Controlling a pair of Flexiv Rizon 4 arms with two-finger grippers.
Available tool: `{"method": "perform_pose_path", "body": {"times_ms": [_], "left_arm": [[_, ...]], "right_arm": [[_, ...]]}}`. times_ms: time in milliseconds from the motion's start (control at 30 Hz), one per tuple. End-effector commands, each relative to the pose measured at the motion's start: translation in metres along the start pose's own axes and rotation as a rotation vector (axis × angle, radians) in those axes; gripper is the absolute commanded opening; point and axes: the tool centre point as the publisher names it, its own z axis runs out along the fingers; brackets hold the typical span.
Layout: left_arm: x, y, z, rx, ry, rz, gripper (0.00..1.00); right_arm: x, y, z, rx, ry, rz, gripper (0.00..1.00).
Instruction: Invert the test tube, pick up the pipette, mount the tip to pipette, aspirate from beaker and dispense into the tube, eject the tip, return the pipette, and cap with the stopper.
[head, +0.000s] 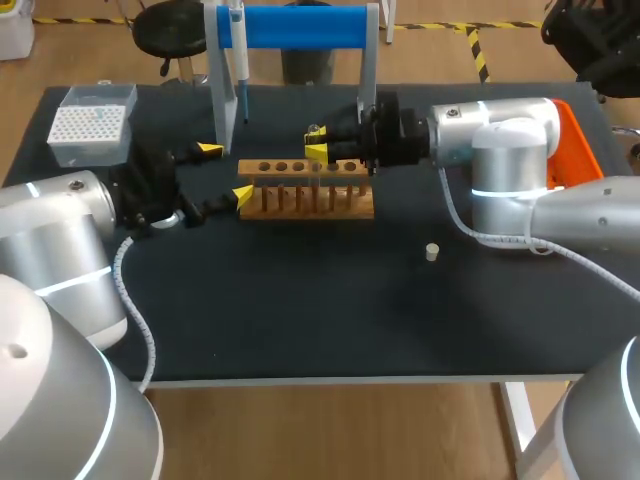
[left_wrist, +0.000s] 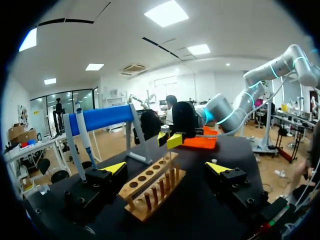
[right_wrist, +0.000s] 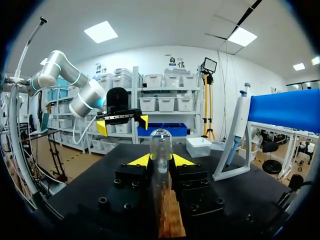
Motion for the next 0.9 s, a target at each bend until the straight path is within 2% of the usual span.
{"method": "perform_pose_path", "body": {"times_ms": [33, 367, 900], "left_arm": [[0.001, 0.001, 0.000, 0.000, -0.003, 0.001, 1.00], [0.001, 0.001, 0.000, 0.000, -0.003, 0.001, 1.00], [0.001, 0.001, 0.000, 0.000, -0.003, 0.001, 1.00]], "right_arm": [[0.000, -0.001, 0.001, -0.001, -0.005, 0.000, 0.00], [-0.001, 0.005, 0.000, -0.007, 0.005, -0.002, 0.00], [-0.002, 0.019, -0.004, -0.016, 0.069, 0.006, 0.00]]}}
